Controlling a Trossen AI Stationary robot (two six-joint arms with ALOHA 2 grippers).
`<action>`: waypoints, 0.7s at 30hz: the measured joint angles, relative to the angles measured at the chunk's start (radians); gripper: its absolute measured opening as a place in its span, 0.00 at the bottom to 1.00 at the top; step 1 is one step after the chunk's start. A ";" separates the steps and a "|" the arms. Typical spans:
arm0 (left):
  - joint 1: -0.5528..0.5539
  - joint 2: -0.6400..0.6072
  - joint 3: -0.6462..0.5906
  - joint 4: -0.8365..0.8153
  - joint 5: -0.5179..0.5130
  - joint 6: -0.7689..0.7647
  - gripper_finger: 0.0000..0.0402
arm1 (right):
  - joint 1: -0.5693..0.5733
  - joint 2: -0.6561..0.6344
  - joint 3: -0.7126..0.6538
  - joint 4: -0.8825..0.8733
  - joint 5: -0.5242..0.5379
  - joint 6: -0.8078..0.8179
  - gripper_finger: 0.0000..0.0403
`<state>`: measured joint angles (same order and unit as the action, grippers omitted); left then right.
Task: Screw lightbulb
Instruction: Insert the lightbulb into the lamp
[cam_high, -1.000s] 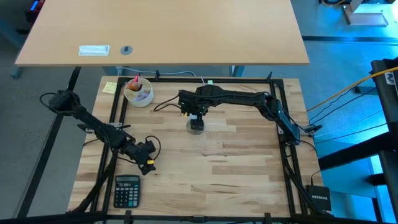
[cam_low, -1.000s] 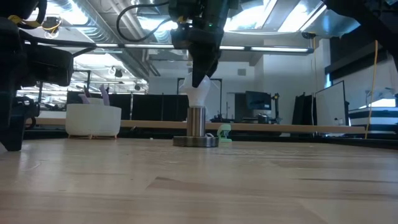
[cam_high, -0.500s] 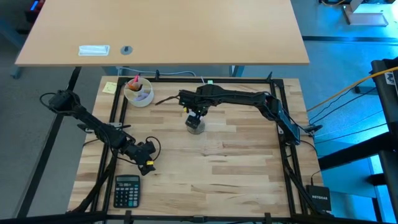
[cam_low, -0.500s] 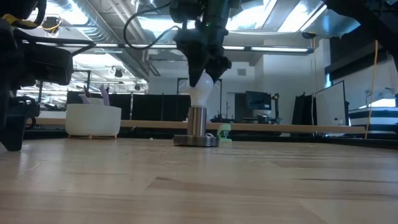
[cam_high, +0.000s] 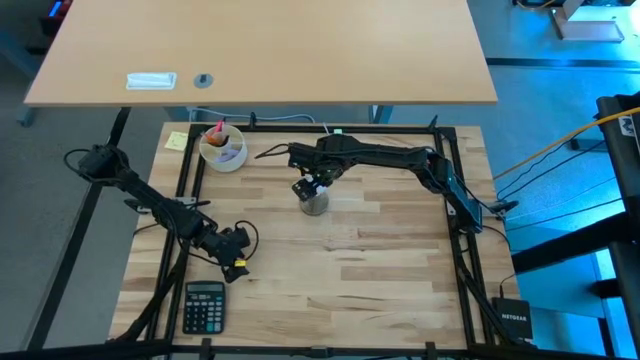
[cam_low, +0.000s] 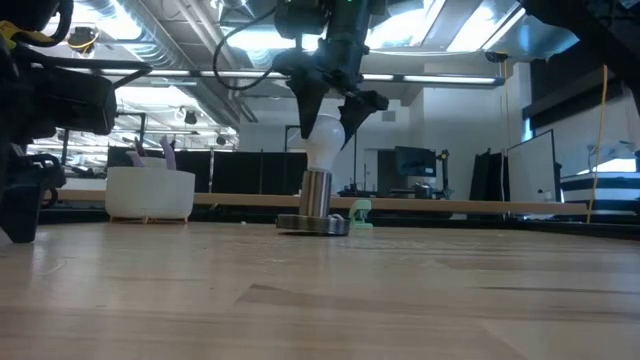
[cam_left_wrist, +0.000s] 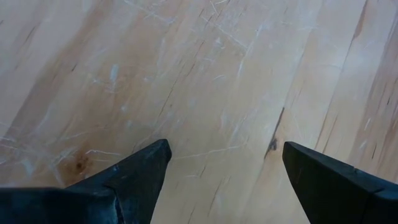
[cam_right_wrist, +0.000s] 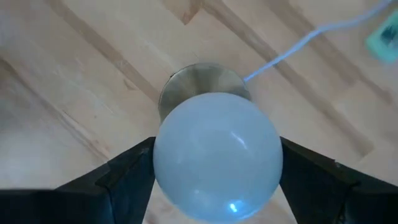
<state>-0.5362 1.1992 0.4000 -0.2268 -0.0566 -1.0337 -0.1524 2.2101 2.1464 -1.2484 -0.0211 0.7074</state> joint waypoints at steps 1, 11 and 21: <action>0.000 0.000 0.000 0.000 0.000 0.006 0.77 | 0.000 0.000 0.000 0.000 -0.006 0.025 0.75; 0.000 -0.002 0.001 -0.031 -0.018 0.025 0.77 | 0.002 0.000 0.000 -0.002 0.014 0.260 0.75; 0.000 -0.002 0.001 -0.031 -0.022 0.023 0.77 | 0.001 0.000 -0.001 -0.006 -0.012 0.495 0.75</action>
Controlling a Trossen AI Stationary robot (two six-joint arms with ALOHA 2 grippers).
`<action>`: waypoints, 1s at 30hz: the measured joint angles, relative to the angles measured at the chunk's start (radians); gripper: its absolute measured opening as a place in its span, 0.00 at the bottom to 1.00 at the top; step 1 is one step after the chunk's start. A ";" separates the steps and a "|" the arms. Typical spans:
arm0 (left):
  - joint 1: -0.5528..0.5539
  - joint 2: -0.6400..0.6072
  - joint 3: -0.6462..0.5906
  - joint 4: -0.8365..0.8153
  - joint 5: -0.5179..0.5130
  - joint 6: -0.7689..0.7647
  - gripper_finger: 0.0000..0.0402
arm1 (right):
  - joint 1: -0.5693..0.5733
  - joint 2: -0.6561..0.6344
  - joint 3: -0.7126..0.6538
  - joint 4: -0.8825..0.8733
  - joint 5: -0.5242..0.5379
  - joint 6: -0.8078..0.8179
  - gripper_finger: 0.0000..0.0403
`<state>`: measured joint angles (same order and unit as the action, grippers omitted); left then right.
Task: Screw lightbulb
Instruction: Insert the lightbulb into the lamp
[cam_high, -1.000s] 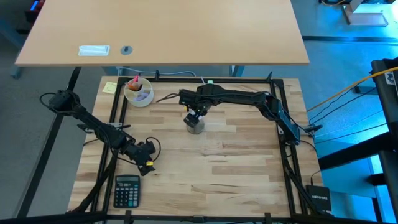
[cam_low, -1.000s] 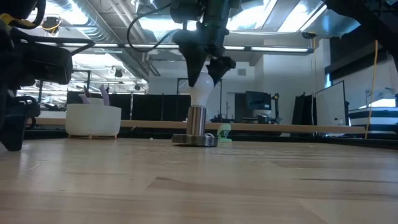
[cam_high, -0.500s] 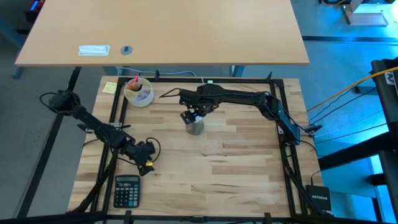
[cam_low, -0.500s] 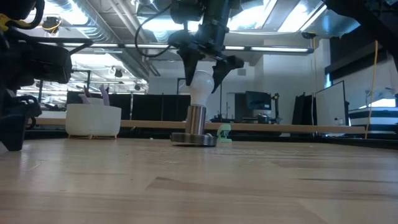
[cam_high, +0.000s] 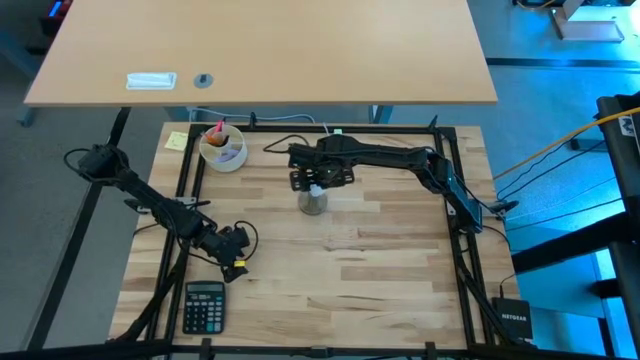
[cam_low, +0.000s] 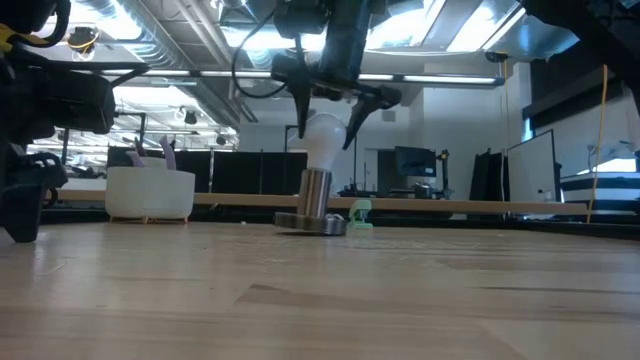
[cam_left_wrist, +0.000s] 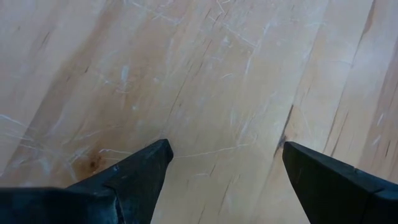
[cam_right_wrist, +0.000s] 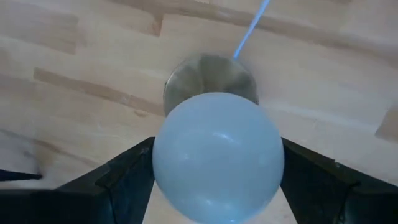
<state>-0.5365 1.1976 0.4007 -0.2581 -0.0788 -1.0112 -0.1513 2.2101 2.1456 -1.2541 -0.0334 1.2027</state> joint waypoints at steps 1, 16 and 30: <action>0.000 0.000 0.000 0.000 0.000 0.003 0.77 | 0.000 0.000 0.000 0.000 -0.009 0.025 0.75; 0.000 0.001 -0.001 -0.003 0.000 0.074 0.77 | 0.001 0.000 -0.001 0.018 -0.082 0.232 0.76; 0.000 0.002 -0.002 0.002 -0.002 0.075 0.77 | -0.002 -0.001 -0.001 0.022 -0.094 0.093 0.96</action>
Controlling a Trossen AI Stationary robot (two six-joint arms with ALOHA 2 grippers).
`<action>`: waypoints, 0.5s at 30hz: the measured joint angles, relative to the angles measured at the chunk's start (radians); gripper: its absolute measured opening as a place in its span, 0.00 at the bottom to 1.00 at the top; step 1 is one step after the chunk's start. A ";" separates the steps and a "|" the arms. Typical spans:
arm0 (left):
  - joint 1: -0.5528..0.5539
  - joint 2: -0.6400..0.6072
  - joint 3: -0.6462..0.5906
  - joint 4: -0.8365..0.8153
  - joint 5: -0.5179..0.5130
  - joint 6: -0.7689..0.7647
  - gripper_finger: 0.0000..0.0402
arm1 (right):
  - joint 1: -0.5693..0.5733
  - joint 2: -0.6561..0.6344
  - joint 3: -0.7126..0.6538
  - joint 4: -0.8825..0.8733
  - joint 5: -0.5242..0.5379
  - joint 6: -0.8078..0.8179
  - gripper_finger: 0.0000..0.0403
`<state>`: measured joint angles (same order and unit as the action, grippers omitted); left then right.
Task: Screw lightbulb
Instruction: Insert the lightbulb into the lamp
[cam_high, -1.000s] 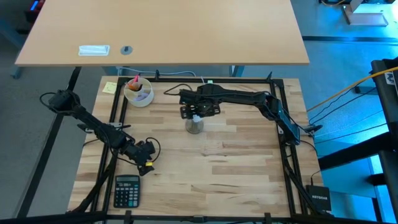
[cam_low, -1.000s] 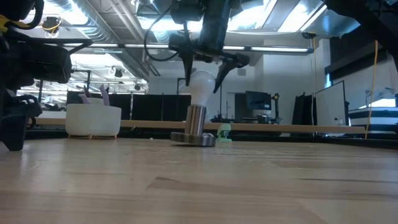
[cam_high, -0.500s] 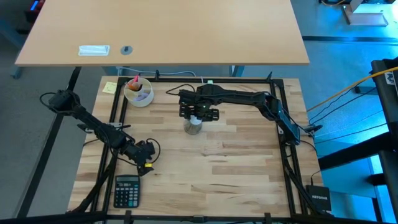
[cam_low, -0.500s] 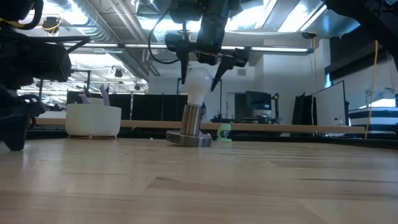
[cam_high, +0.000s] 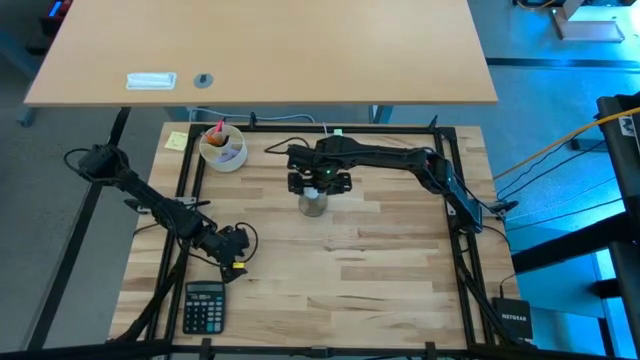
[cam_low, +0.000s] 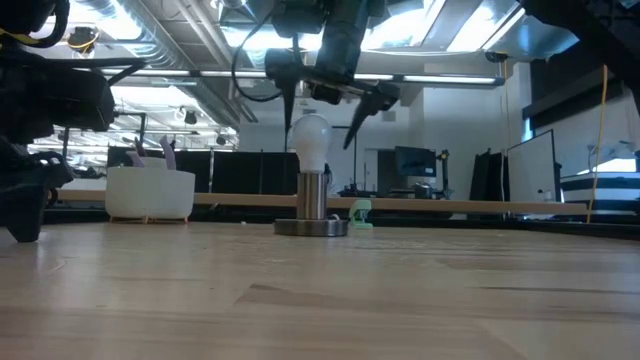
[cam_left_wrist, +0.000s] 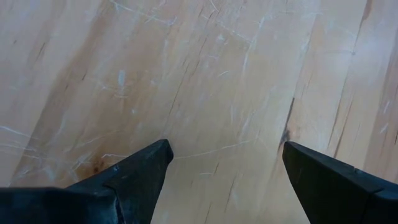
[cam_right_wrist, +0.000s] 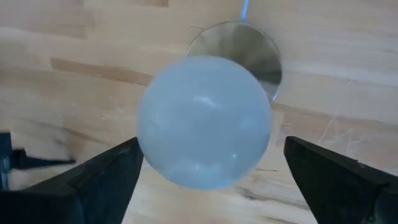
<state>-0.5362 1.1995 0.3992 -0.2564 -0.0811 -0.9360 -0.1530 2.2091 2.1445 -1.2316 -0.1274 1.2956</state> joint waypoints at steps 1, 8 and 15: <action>0.000 0.000 0.000 0.001 0.000 0.000 0.77 | -0.001 -0.002 0.000 0.000 -0.004 -0.023 0.95; 0.000 0.000 0.000 0.004 -0.002 -0.028 0.77 | -0.018 -0.017 0.092 -0.116 0.000 -0.170 0.90; 0.002 -0.017 -0.002 0.020 0.025 -0.036 0.77 | -0.025 -0.050 0.200 -0.187 0.091 -0.330 0.89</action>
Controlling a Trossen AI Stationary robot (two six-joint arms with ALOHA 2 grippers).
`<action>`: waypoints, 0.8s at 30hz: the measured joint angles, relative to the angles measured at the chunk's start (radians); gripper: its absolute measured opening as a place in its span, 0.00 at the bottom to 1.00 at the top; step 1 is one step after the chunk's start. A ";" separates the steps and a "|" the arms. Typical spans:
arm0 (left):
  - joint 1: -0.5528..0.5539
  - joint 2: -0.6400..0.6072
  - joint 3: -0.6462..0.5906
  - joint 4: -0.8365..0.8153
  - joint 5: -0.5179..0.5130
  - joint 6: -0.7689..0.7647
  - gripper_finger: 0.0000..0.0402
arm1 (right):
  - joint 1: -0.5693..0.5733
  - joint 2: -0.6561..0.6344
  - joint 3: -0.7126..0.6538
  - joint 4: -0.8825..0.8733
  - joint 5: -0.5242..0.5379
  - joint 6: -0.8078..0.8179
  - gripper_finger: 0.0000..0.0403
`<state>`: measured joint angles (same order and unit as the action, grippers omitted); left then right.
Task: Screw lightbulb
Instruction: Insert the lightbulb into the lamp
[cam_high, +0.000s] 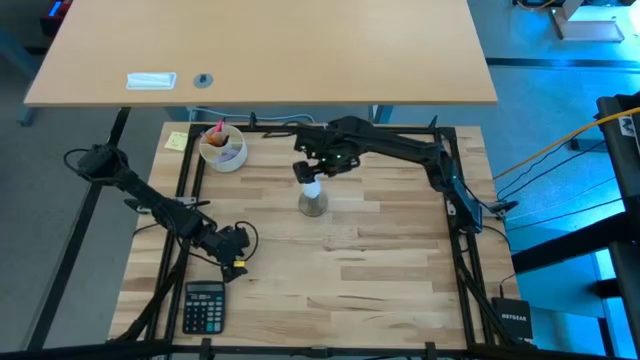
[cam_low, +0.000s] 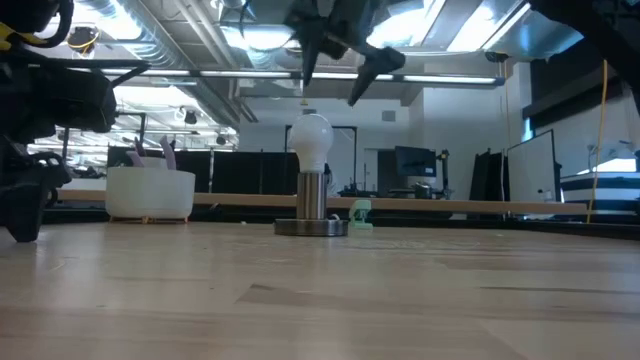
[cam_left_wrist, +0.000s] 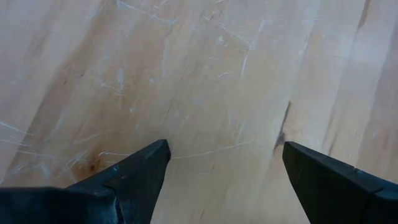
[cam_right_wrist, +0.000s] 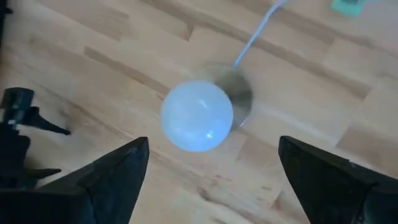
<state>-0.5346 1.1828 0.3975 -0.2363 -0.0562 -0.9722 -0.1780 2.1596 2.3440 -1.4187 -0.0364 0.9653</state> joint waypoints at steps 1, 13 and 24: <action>0.000 -0.004 0.001 0.001 0.005 0.000 0.77 | 0.000 -0.012 -0.004 -0.005 0.001 -0.015 0.89; 0.080 -0.181 0.096 -0.082 0.018 -0.026 0.71 | 0.000 -0.111 -0.003 0.003 -0.034 -0.338 0.75; 0.256 -0.421 0.148 -0.098 -0.100 0.133 0.10 | 0.008 -0.124 -0.003 0.096 -0.042 -0.605 0.04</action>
<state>-0.2782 0.7620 0.5457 -0.3346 -0.1561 -0.8388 -0.1703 2.0358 2.3405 -1.3225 -0.0788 0.3608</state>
